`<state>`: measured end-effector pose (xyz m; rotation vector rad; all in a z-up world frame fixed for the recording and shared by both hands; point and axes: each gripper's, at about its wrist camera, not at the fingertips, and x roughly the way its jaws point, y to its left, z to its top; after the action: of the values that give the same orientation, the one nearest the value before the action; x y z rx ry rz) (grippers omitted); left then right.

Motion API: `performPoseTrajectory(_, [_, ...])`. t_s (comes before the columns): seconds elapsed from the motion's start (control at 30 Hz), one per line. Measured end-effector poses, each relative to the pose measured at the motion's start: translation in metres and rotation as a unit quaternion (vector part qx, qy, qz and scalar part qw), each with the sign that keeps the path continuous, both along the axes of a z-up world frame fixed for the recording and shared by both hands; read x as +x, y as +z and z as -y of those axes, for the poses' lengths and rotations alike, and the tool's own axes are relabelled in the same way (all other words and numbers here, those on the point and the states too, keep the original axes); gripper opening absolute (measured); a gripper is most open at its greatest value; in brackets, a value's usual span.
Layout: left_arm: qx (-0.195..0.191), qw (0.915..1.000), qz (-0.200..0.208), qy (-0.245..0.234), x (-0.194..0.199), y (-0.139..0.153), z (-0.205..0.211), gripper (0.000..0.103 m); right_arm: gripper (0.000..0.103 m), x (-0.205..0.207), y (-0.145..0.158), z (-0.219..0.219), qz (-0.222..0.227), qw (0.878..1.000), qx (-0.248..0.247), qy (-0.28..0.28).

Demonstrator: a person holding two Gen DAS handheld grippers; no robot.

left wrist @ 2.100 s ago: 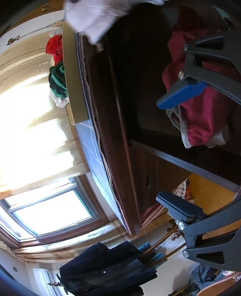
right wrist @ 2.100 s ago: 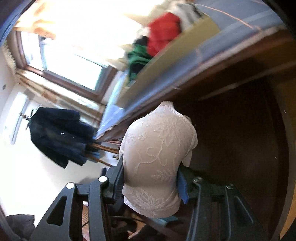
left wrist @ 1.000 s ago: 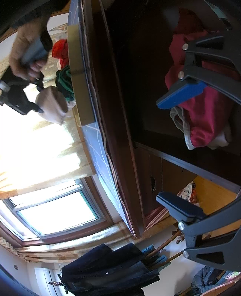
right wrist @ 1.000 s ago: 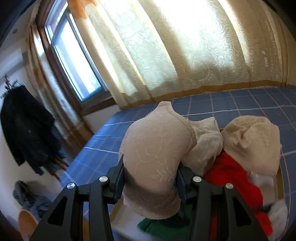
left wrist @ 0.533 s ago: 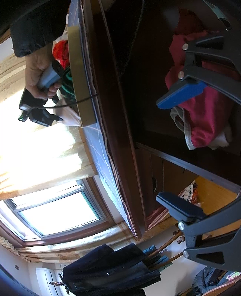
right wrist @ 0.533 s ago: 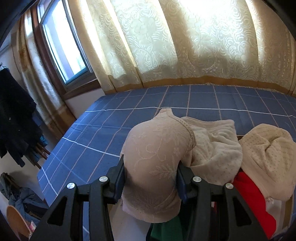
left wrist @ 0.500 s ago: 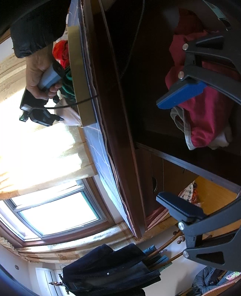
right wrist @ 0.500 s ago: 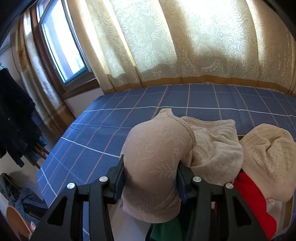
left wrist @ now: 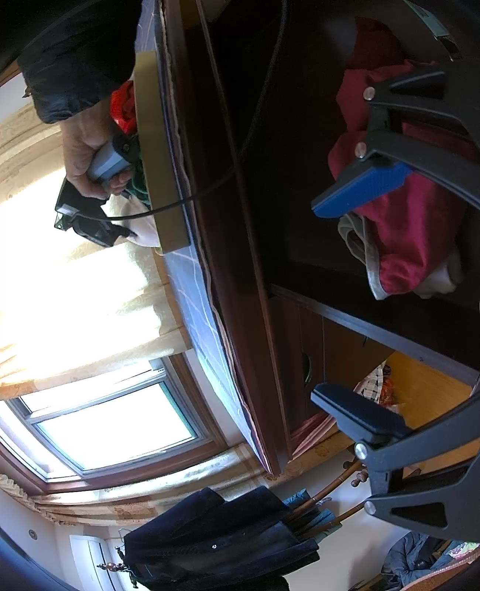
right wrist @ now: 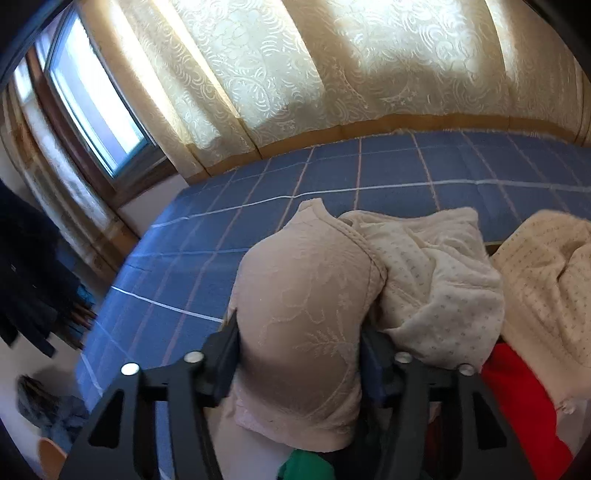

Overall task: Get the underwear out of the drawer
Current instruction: 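Carry the beige bra over the tray and release it, then move the right gripper back into the drawer to the dark red underwear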

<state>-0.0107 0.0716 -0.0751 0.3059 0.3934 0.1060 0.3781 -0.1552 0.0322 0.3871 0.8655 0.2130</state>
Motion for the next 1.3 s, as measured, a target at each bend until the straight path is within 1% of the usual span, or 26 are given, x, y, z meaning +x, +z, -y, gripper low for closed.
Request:
performPoseTrajectory(0.07, [-0.003,1.0000,-0.003,0.000,0.001,0.000,-0.001,0.093,0.067,-0.004,0.004,0.004,-0.006,1.000,0.018,0.001])
performPoseTrajectory(0.1, [-0.004,1.0000,-0.003,0.001,0.001,0.000,-0.001,0.093,0.068,-0.009,0.007,0.006,-0.001,1.000,0.024,0.001])
performPoseTrajectory(0.17, [-0.003,1.0000,-0.001,0.002,0.001,0.001,-0.001,0.093,0.068,-0.026,0.017,0.011,0.029,0.999,0.044,-0.002])
performPoseTrajectory(0.23, [-0.003,1.0000,0.001,0.004,0.001,0.001,-0.001,0.093,0.068,-0.052,0.029,0.016,0.068,0.996,0.060,0.002])
performPoseTrajectory(0.33, [-0.003,1.0000,0.005,0.007,0.001,0.000,-0.001,0.093,0.068,-0.088,0.041,0.019,0.109,0.991,0.069,0.016])
performPoseTrajectory(0.4, [-0.002,1.0000,0.004,0.009,0.002,0.000,-0.001,0.093,0.068,-0.110,0.044,0.022,0.122,0.990,0.069,0.021])
performPoseTrajectory(0.5, [-0.005,0.9999,0.002,0.009,0.002,0.000,-0.001,0.093,0.068,-0.142,0.041,0.027,0.129,0.988,0.076,0.027])
performPoseTrajectory(0.73, [-0.009,0.9999,0.008,0.010,0.000,0.000,-0.002,0.094,0.068,-0.231,0.005,0.034,0.104,0.989,0.098,0.048])
performPoseTrajectory(0.8, [-0.007,0.9999,0.006,0.011,0.001,0.000,-0.002,0.095,0.068,-0.255,-0.001,0.036,0.105,0.988,0.103,0.052])
performPoseTrajectory(0.9, [-0.012,0.9998,0.005,0.013,0.002,0.001,-0.002,0.098,0.068,-0.281,-0.005,0.035,0.111,0.988,0.089,0.056])
performPoseTrajectory(1.0, [-0.013,0.9998,0.003,0.015,0.002,0.001,-0.002,0.098,0.068,-0.301,-0.013,0.036,0.098,0.990,0.073,0.065])
performPoseTrajectory(1.1, [-0.012,0.9998,-0.001,0.018,0.003,0.001,-0.001,0.098,0.068,-0.311,-0.028,0.040,0.062,0.993,0.069,0.070])
performPoseTrajectory(1.17, [-0.011,0.9997,-0.003,0.019,0.003,0.001,-0.001,0.098,0.068,-0.316,-0.039,0.043,0.029,0.995,0.055,0.071])
performPoseTrajectory(1.2, [-0.011,0.9997,-0.003,0.020,0.003,0.001,0.000,0.098,0.068,-0.318,-0.045,0.043,0.013,0.996,0.044,0.072])
performPoseTrajectory(1.23, [-0.010,0.9997,-0.003,0.020,0.004,0.001,0.000,0.098,0.068,-0.321,-0.054,0.043,-0.012,0.997,0.024,0.075])
performPoseTrajectory(1.3, [-0.010,0.9997,-0.005,0.021,0.005,0.001,0.000,0.098,0.068,-0.325,-0.066,0.040,-0.050,0.995,-0.001,0.085])
